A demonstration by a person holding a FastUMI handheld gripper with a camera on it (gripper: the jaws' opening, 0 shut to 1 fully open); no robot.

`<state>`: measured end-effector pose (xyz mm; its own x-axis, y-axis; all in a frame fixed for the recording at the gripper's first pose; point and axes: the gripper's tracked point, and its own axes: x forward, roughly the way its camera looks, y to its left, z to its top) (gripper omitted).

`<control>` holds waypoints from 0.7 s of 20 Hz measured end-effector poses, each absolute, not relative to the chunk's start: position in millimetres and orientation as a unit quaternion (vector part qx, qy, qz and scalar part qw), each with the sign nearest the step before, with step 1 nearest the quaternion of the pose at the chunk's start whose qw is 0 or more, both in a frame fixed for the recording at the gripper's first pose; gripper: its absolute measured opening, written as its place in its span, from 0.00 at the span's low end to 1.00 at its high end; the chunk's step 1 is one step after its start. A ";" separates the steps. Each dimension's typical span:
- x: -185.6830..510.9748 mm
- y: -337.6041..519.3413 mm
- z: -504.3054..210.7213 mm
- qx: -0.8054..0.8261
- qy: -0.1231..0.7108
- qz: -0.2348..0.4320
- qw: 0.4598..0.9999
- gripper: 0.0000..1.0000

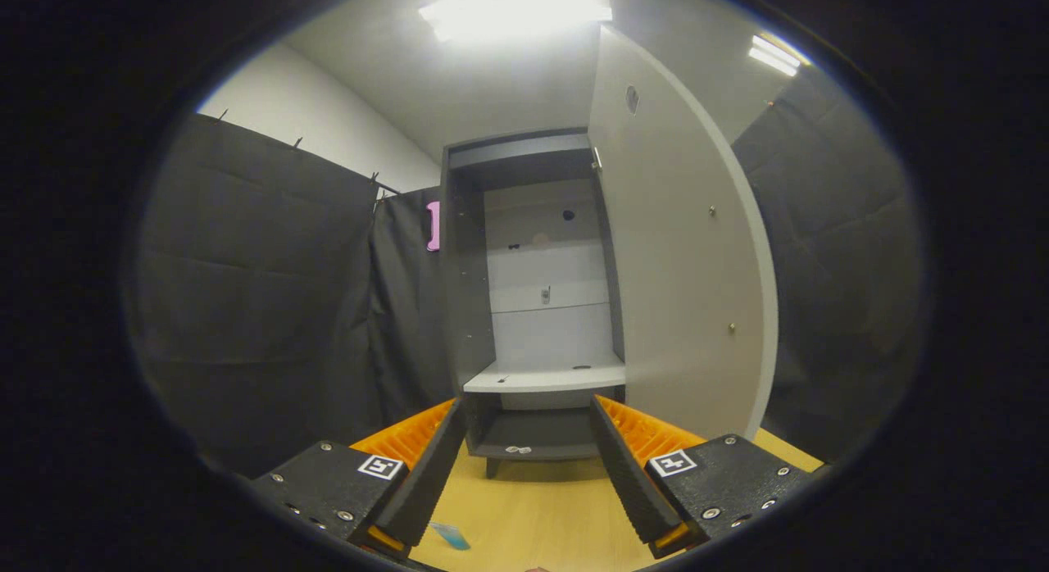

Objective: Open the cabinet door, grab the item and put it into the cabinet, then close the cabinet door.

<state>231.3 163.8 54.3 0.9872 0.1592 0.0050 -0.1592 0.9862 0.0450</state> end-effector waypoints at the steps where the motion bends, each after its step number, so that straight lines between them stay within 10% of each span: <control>1: 235.8 173.0 44.6 0.027 0.002 0.084 0.996 0.93; 14: 262.5 247.2 -88.0 0.018 0.075 0.122 0.990 0.93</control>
<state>262.5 247.2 -88.0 0.9590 0.2443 -0.1437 -0.2389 0.9695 0.0539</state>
